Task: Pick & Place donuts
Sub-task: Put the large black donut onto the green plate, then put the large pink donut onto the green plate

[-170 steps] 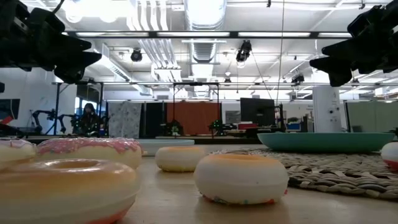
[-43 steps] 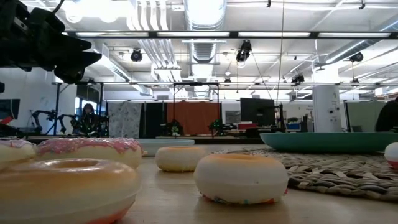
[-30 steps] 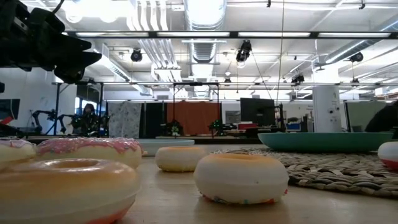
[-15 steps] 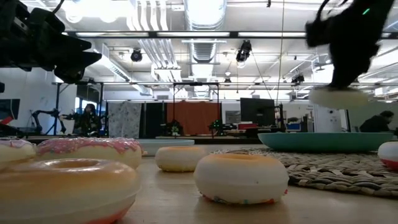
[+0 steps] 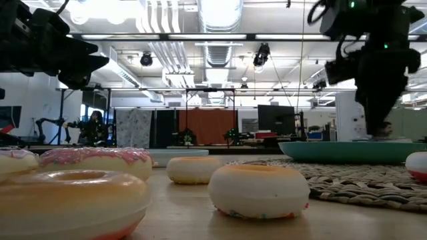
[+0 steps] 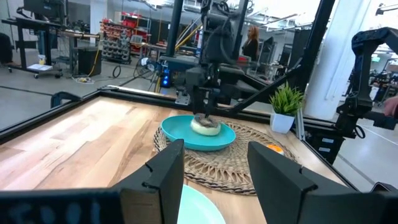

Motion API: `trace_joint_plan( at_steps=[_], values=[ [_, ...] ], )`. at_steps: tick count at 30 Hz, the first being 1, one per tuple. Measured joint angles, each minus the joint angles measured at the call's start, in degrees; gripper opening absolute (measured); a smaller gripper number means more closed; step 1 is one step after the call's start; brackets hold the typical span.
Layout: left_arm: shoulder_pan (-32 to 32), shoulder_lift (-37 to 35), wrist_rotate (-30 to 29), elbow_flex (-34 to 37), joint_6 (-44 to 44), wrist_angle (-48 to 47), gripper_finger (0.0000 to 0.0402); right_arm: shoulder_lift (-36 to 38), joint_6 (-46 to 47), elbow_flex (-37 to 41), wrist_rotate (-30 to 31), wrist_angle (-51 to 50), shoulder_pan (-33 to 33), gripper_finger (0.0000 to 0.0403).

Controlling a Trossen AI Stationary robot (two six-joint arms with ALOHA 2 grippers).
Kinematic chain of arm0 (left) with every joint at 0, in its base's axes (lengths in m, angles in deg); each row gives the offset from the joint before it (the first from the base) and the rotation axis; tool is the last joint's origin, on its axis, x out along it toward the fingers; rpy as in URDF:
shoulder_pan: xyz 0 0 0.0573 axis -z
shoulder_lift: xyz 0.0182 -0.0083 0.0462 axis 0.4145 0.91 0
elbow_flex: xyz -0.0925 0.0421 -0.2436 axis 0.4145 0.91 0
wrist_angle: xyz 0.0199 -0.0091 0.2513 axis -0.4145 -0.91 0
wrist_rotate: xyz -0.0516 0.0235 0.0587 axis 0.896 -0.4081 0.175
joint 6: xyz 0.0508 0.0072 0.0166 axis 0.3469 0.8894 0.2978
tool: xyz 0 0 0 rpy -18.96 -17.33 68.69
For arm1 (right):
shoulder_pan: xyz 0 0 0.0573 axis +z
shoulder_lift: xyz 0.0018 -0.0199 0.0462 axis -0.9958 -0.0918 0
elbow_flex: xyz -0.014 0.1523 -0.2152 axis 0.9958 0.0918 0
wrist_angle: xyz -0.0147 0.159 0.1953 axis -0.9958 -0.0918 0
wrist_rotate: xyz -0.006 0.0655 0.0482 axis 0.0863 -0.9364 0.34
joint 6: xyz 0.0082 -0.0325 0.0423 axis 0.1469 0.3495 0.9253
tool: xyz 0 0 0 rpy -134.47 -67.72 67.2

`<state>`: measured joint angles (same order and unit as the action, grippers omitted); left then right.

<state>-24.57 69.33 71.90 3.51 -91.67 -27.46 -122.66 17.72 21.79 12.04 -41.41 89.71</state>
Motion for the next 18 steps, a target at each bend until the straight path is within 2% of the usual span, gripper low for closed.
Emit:
trace_joint_plan(
  at_steps=[8, 12, 15, 18],
  values=[
    [0.0, 0.09, 0.01, -0.01, 0.0, 0.02, 0.0152, 1.15, -5.49, -4.5, 6.73, -6.15, 1.19, 0.0218],
    [0.02, 0.09, 0.0, -0.02, 0.02, 0.02, 0.0152, 2.41, -13.06, -7.37, 4.64, 4.22, 6.53, 0.0221],
    [0.01, 0.09, 0.0, 0.0, 0.01, 0.01, 0.0151, 0.42, -17.84, -8.06, 4.6, 12.89, 9.15, 0.0221],
    [0.0, 0.15, 0.0, 0.0, 0.0, 0.0, 0.0152, -2.89, -16.9, -9.29, 4.47, 20.58, 9.63, 0.0221]
  ],
)
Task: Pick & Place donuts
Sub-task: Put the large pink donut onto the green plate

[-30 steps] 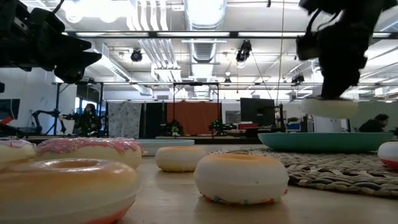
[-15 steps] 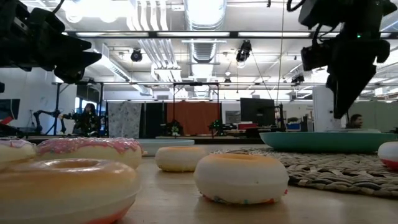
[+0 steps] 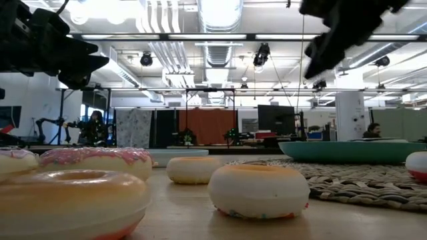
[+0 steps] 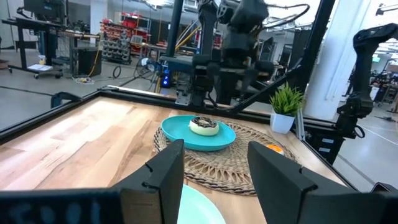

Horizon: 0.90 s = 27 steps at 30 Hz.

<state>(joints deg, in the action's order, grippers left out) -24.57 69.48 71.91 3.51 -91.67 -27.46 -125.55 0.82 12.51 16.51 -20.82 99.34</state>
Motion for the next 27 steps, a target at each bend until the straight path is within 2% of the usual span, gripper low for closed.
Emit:
trace_joint_plan(
  at_steps=[5, 10, 16, 17, 21, 23, 27],
  values=[
    [0.0, 0.12, 0.0, -0.01, 0.01, 0.03, 0.0152, -6.2, 6.62, -5.21, 2.51, 1.05, -2.5, 0.0219],
    [0.0, 0.34, 0.0, 0.0, 0.0, 0.0, 0.0152, -12.19, 9.89, -12.45, -4.01, 1.47, -4.06, 0.0219],
    [0.01, 0.68, -0.13, -0.01, -1.6, 0.48, 0.0152, -22.69, 10.9, -22.61, -4.56, 0.57, -4.19, 0.0219],
    [0.03, 0.7, -0.12, -0.01, -6.0, 1.7, 0.0152, -24.0, 10.16, -24.31, -4.55, 0.34, -3.78, 0.0219],
    [0.17, 0.56, -0.07, 0.0, -39.4, 7.42, 0.0152, -29.47, 8.56, -29.7, -5.33, -3.87, -3.05, 0.0219],
    [0.17, 0.57, -0.23, 0.0, -51.61, 8.19, 0.0151, -32.09, 7.66, -31.23, -6.27, -4.86, -3.48, 0.0219],
    [0.2, 0.63, -7.24, 0.0, -55.16, 8.03, 0.0151, -37.88, 4.87, -35.18, -9.63, -4.09, -4.65, 0.0219]
  ],
)
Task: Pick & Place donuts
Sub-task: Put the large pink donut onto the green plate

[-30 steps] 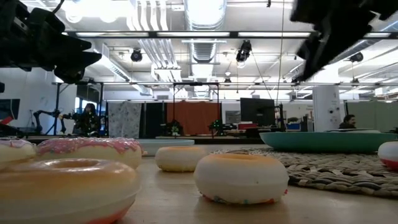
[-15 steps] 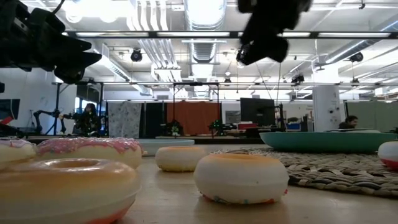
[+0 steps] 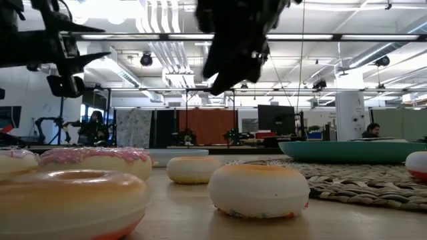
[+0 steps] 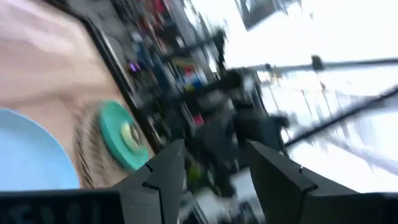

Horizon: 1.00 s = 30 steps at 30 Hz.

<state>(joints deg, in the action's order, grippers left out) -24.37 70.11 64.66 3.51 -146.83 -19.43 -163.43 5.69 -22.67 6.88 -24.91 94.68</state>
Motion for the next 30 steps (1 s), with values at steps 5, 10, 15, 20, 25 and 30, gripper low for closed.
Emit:
trace_joint_plan(
  at_steps=[5, 10, 15, 20, 25, 30],
  values=[
    [0.0, 0.2, -4.35, 0.0, -1.38, -0.55, 0.0151, -9.54, -4.4, -7.48, -3.23, 1.65, -0.06, 0.0219],
    [0.0, 0.38, -4.28, 0.0, 0.02, -3.9, 0.0151, -15.04, -3.97, -15.04, -4.09, 1.78, -0.12, 0.0219],
    [0.0, 0.43, 0.36, -0.02, 0.83, -7.52, 0.0151, -19.66, -5.13, -20.11, -3.69, 2.08, 0.78, 0.0219],
    [0.02, 0.9, 10.66, -0.04, 9.56, -8.39, 0.0151, -24.2, -5.99, -25.47, 2.67, 2.24, 3.81, 0.0219],
    [0.07, 0.94, 15.35, -0.04, 13.26, -7.94, 0.0151, -29.06, -6.81, -32.18, 6.05, -5.47, 5.13, 0.0219],
    [0.07, 1.05, 15.5, -0.04, 13.22, -7.89, 0.0151, -31.71, -5.35, -36.73, 8.53, -11.25, 5.8, 0.0219]
  ],
)
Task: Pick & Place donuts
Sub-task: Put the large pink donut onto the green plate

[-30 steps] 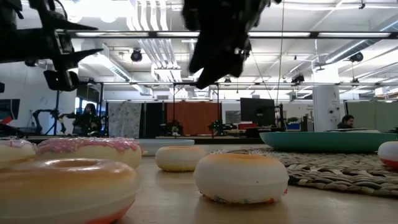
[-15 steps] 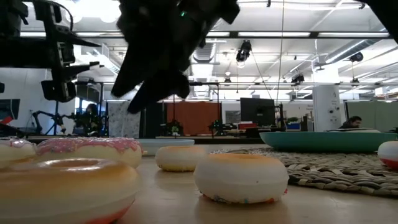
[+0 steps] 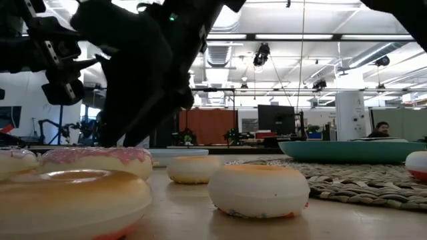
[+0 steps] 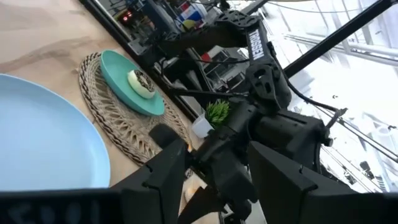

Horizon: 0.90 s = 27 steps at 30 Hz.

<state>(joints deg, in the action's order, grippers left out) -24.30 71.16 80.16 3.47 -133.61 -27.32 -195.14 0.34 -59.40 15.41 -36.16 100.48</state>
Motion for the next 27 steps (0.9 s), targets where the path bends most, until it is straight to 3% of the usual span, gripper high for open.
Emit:
trace_joint_plan(
  at_steps=[9, 21, 24, 27],
  values=[
    [-0.02, 0.05, 0.07, 0.02, 0.0, 0.25, 0.0151, -0.29, 1.31, -1.47, -1.98, -1.48, 0.07, 0.0219],
    [-0.07, 0.05, 0.09, 0.02, -0.02, 0.25, 0.0151, -0.42, 1.87, 3.64, -2.77, 2.89, -0.16, 0.0218],
    [-0.07, 0.05, 0.08, 0.02, -0.02, 0.25, 0.0151, -0.18, 6.14, 5.13, -4.52, 3.8, -0.65, 0.0203],
    [-0.07, 0.05, 0.07, 0.02, -0.02, 0.25, 0.0151, -0.09, 10.16, 5.34, -5.06, 3.74, -1.04, 0.0162]
  ],
)
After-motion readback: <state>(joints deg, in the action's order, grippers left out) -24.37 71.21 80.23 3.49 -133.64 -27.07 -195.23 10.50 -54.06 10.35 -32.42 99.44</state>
